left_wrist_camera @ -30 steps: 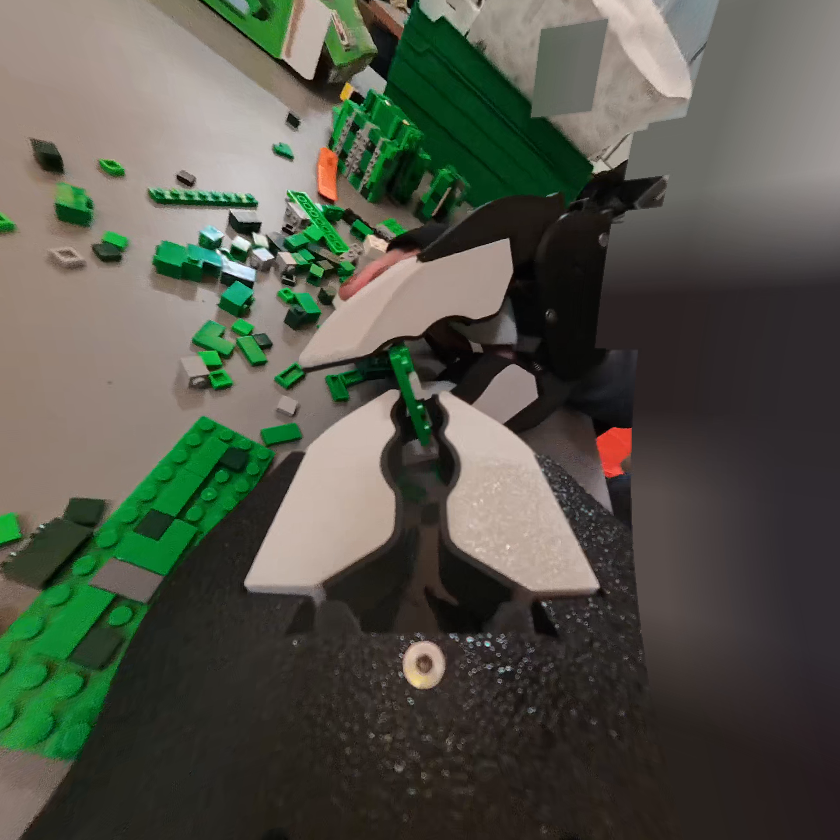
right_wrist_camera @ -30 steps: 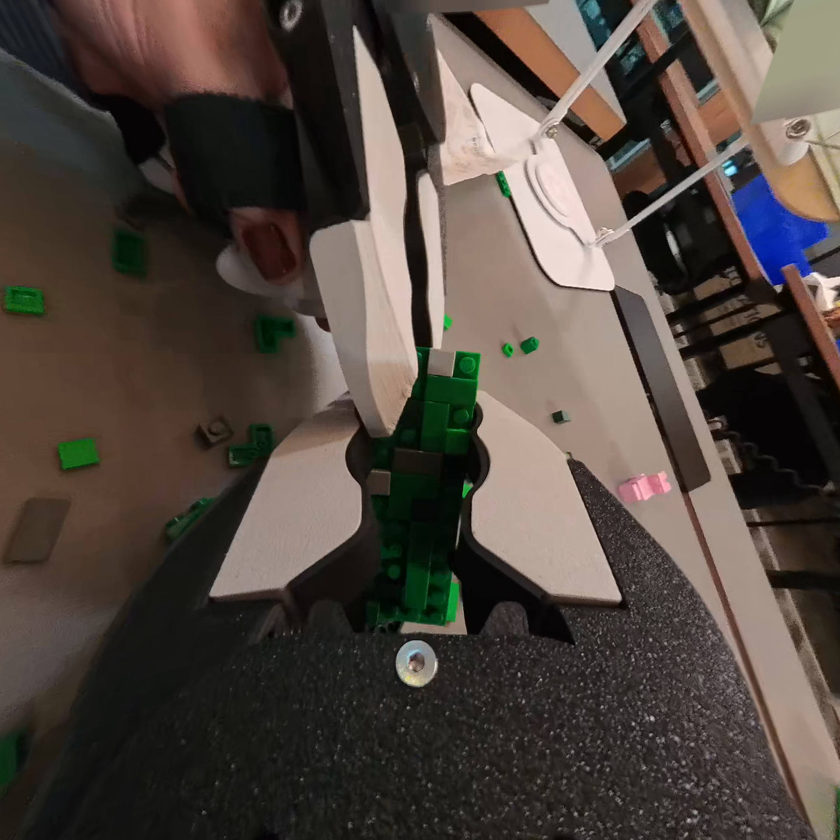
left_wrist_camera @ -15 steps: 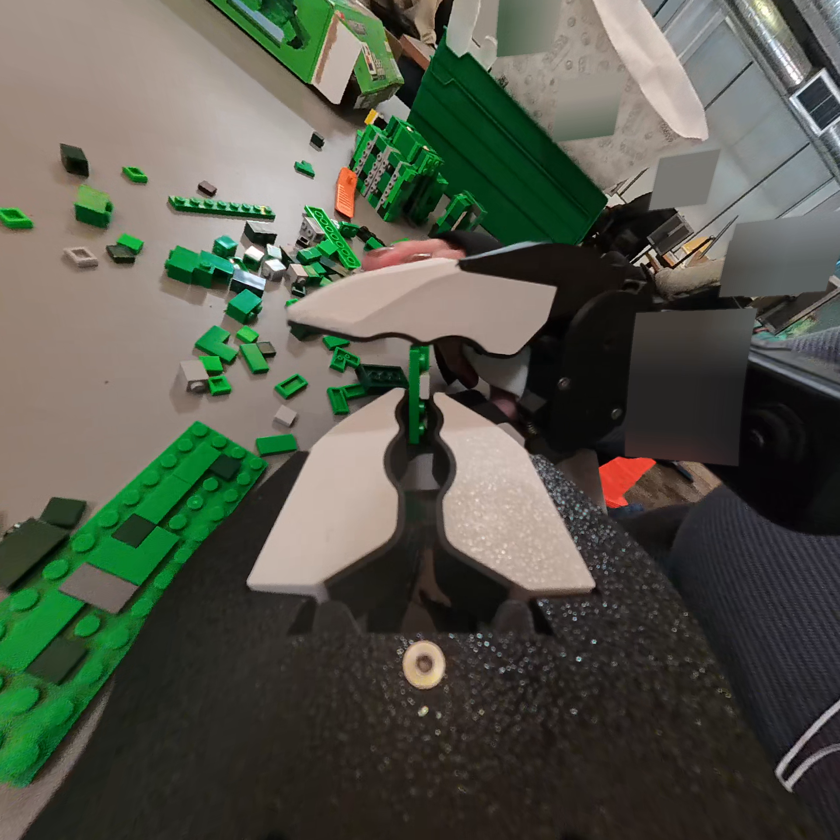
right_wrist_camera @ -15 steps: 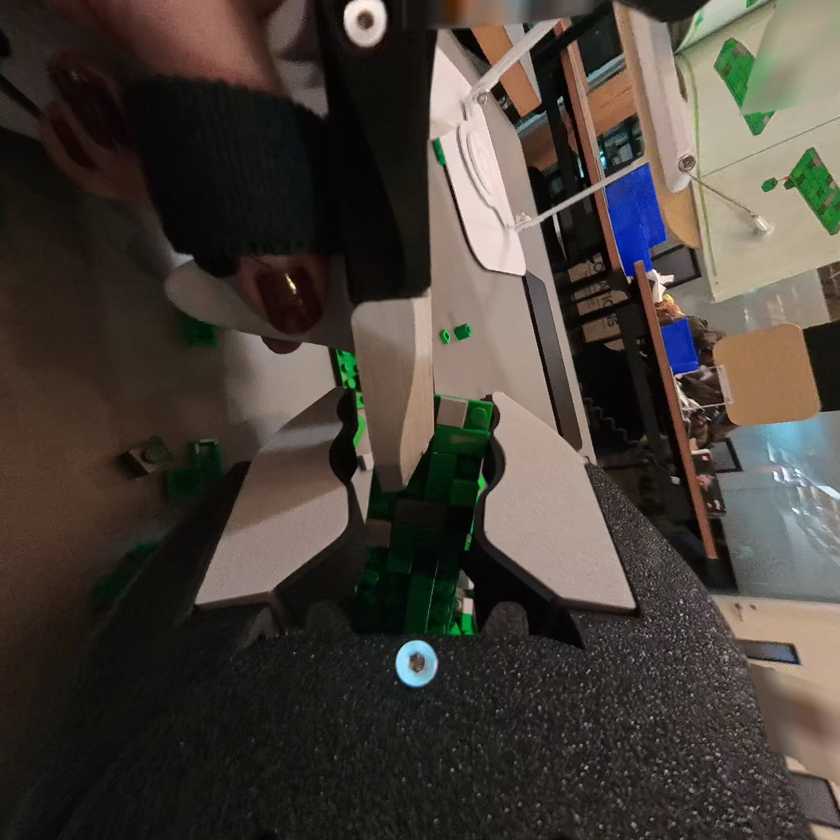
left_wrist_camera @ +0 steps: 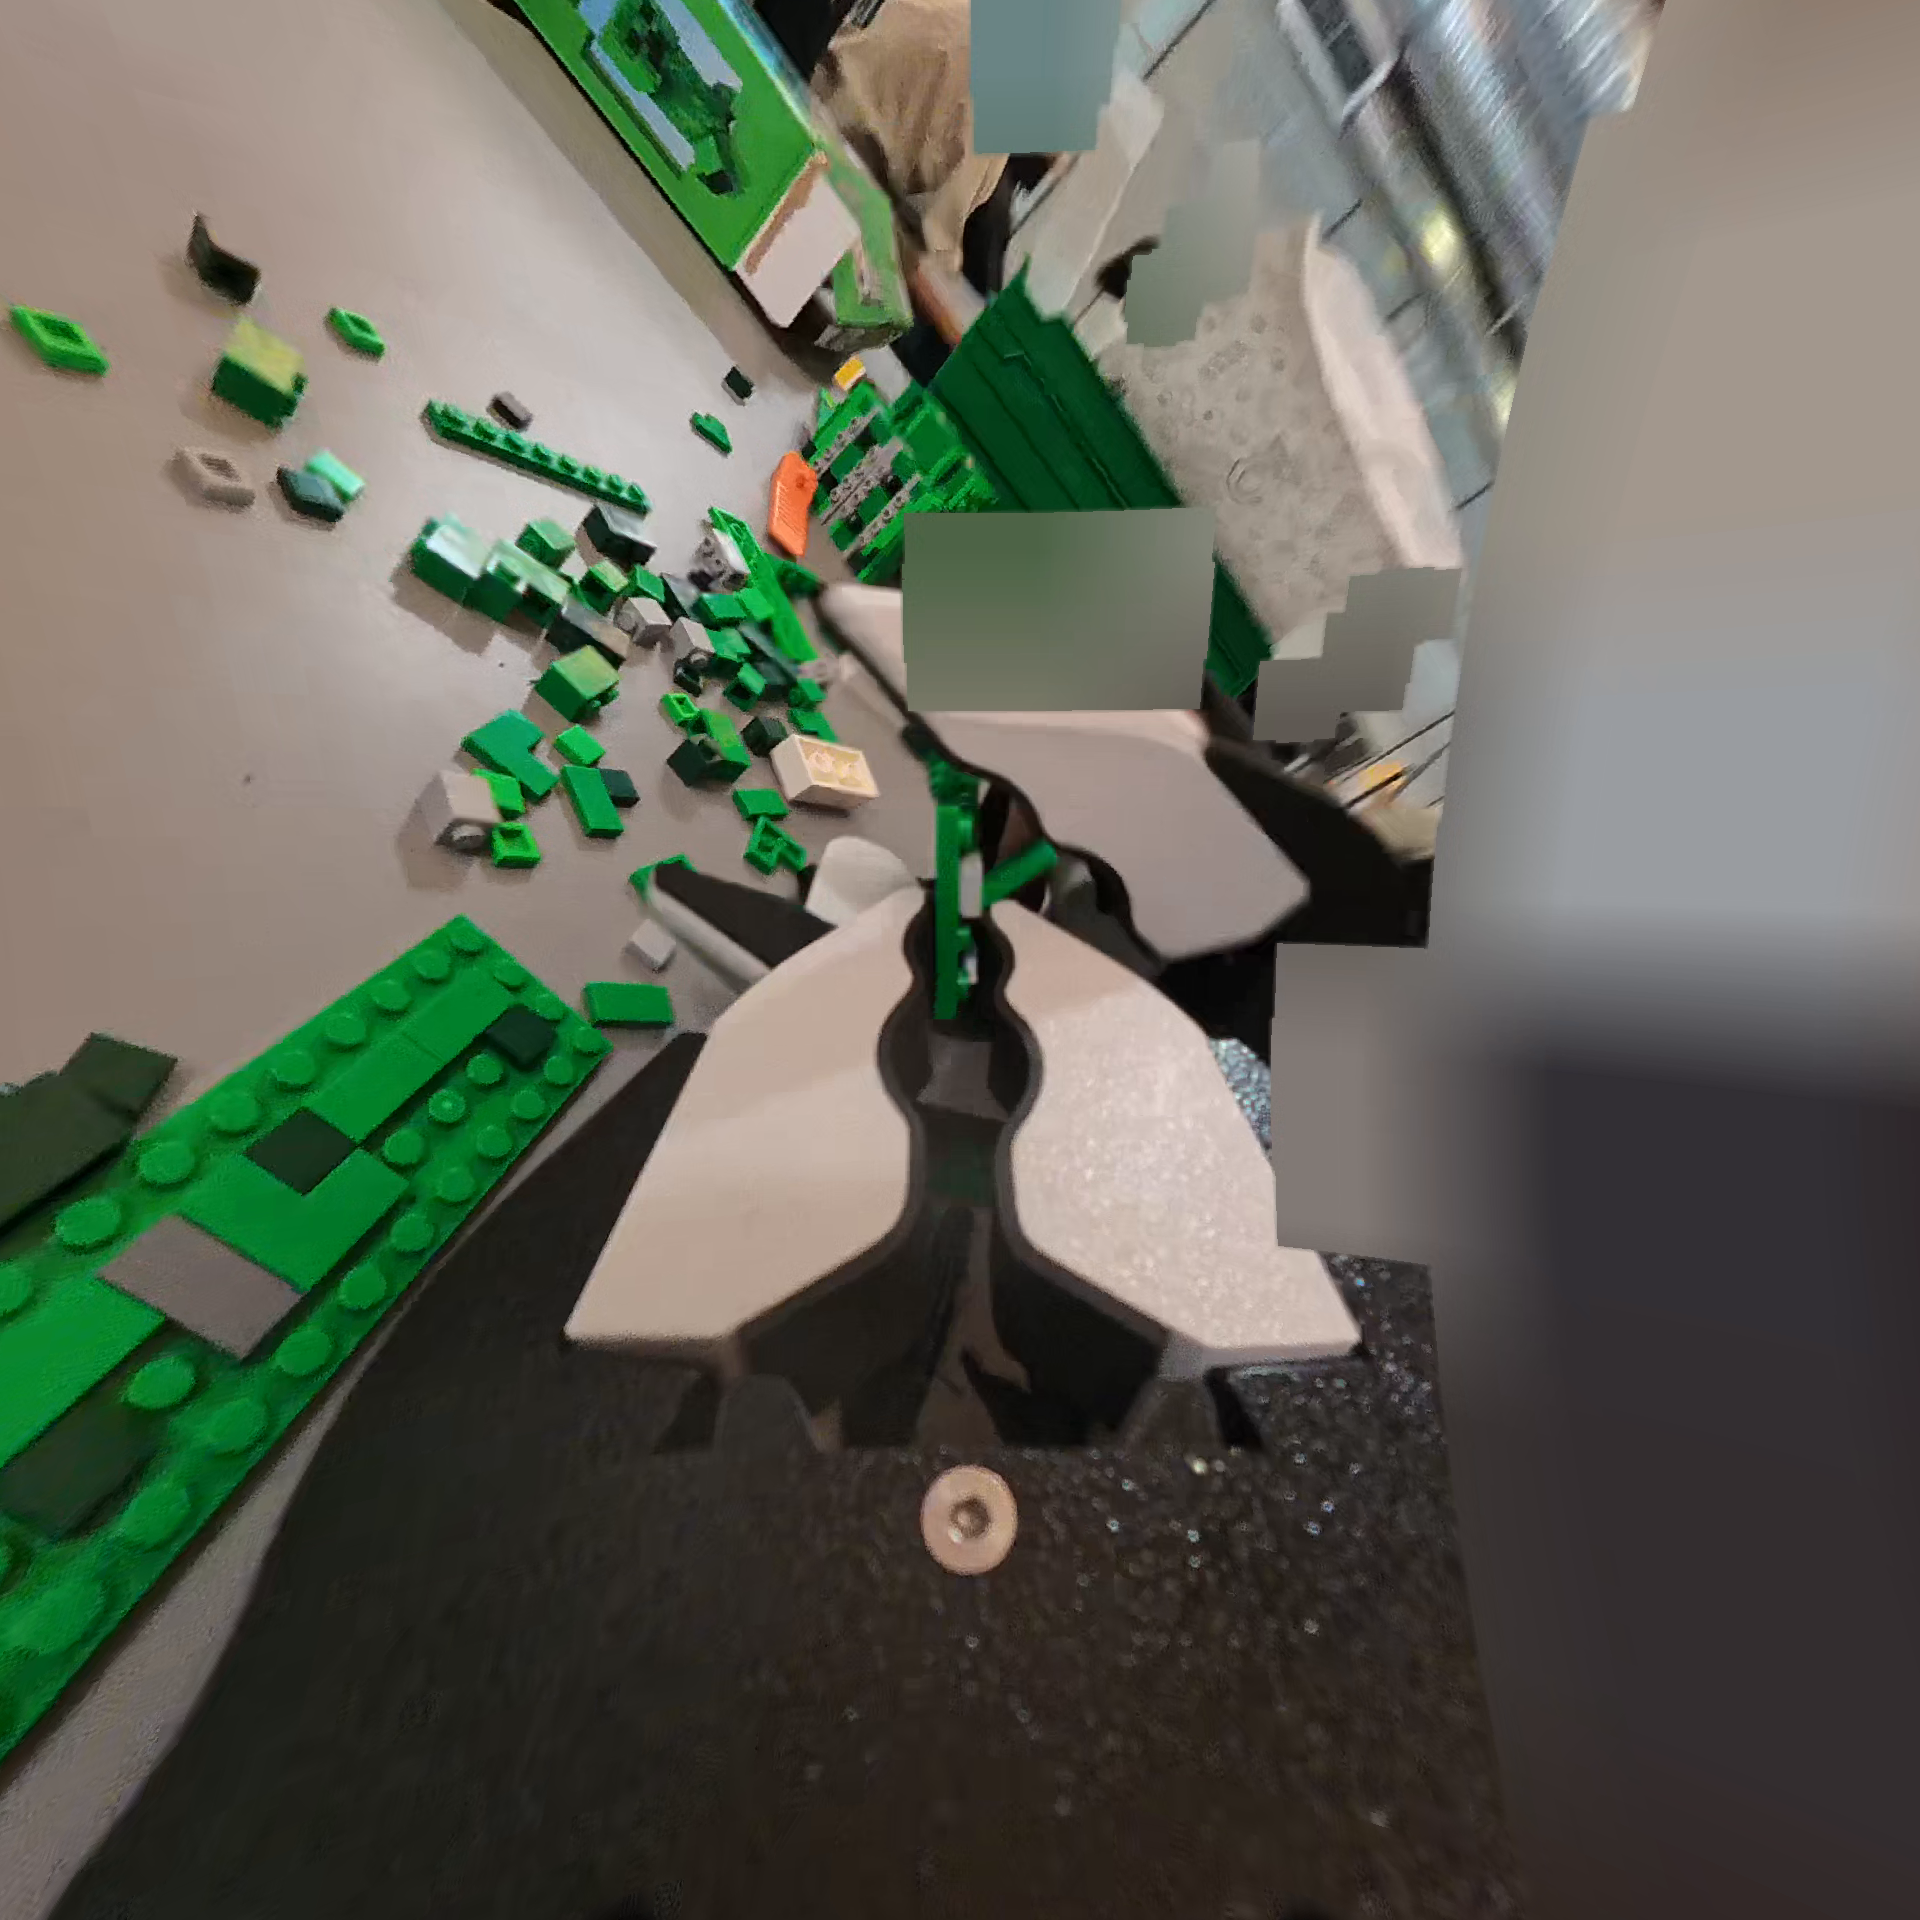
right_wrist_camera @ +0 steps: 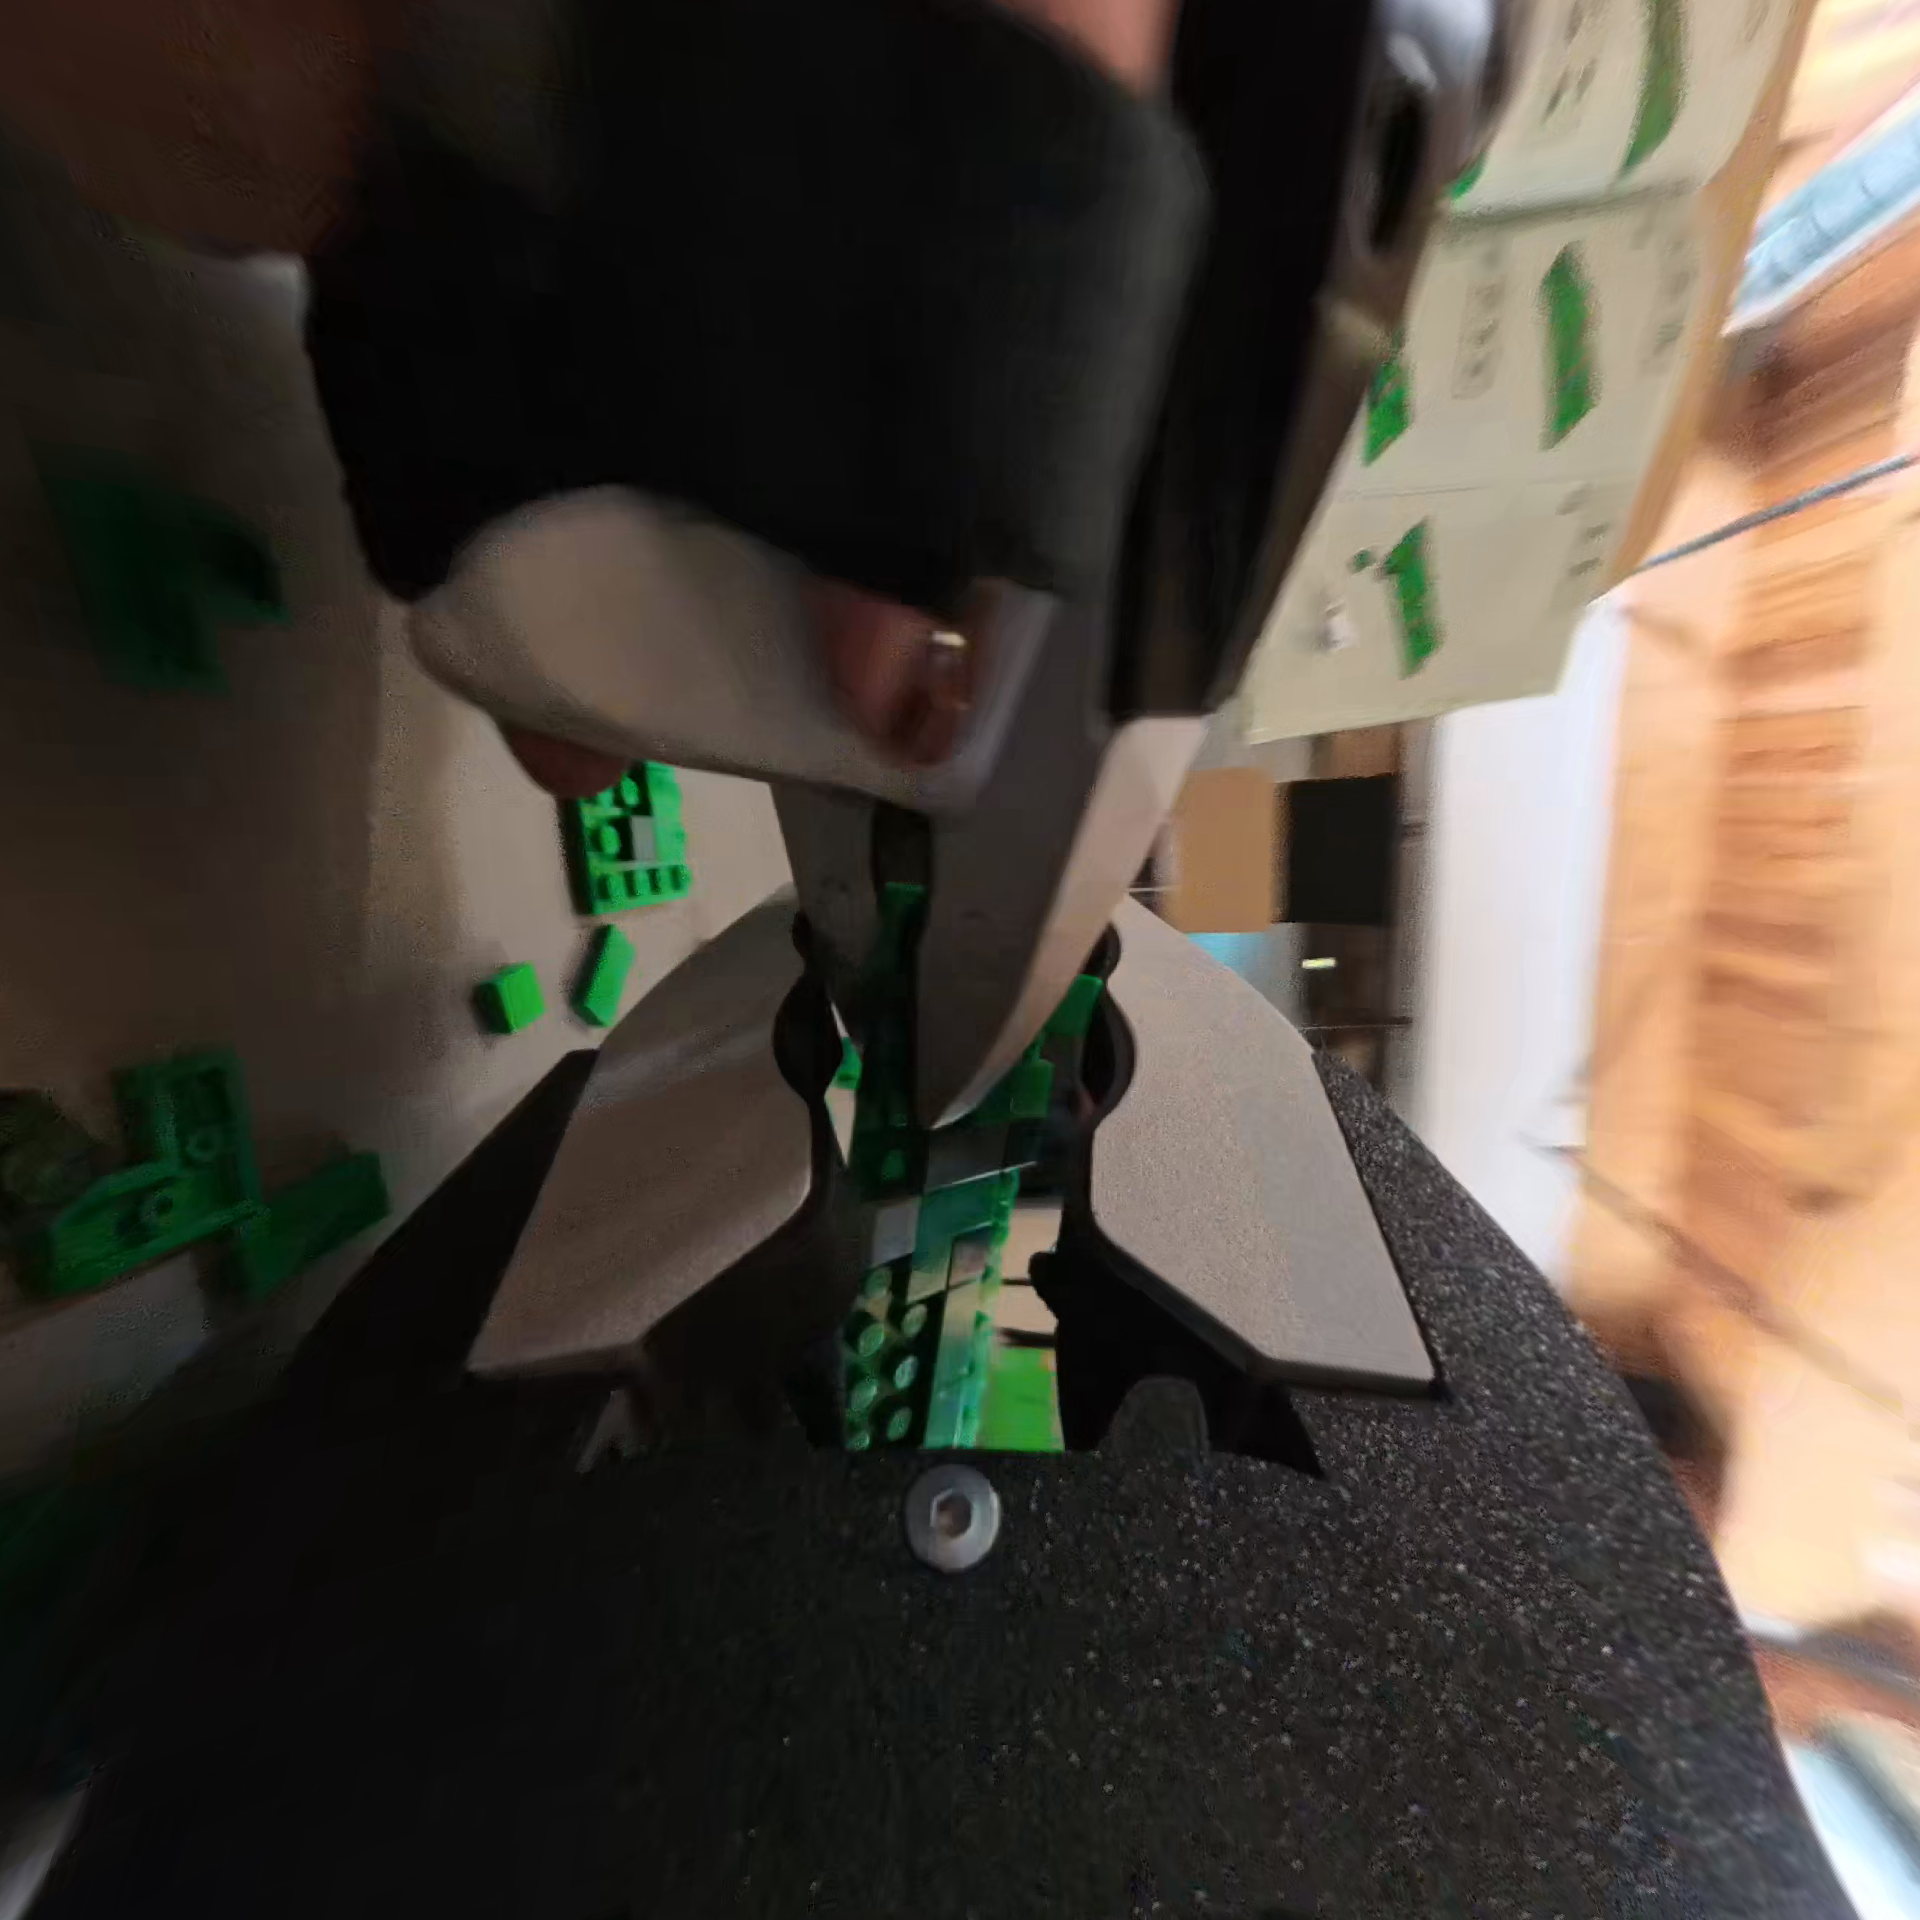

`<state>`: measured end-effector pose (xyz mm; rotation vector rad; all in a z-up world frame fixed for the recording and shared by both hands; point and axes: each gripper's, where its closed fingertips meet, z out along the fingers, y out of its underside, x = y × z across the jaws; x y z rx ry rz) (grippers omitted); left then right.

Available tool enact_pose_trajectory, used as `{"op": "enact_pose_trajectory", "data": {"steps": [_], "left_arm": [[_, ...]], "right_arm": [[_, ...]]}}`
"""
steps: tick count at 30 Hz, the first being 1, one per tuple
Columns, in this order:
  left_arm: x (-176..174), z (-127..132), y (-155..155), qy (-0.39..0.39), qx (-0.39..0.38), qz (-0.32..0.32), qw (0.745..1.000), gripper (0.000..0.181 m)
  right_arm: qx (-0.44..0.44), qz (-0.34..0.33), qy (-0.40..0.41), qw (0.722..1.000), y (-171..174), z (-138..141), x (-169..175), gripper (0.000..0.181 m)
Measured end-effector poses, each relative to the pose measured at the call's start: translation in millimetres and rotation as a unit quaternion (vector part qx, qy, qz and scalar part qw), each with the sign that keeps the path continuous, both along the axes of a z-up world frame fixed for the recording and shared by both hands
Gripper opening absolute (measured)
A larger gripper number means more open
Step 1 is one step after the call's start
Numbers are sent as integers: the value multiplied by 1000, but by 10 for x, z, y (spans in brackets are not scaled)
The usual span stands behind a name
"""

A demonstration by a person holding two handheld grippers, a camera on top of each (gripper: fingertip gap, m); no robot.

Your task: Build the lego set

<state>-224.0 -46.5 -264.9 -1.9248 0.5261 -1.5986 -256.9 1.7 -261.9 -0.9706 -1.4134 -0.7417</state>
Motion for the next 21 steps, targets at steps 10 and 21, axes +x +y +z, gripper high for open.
{"op": "enact_pose_trajectory", "data": {"steps": [10, 21], "left_arm": [[-21, -26, 43, 14, 10, 24, 1000, 5], [-47, -67, 24, 74, 64, 27, 995, 5]], "right_arm": [[-135, 2, 95, 986, 35, -98, 45, 53], [-215, -16, 92, 972, 41, -286, 93, 40]]}}
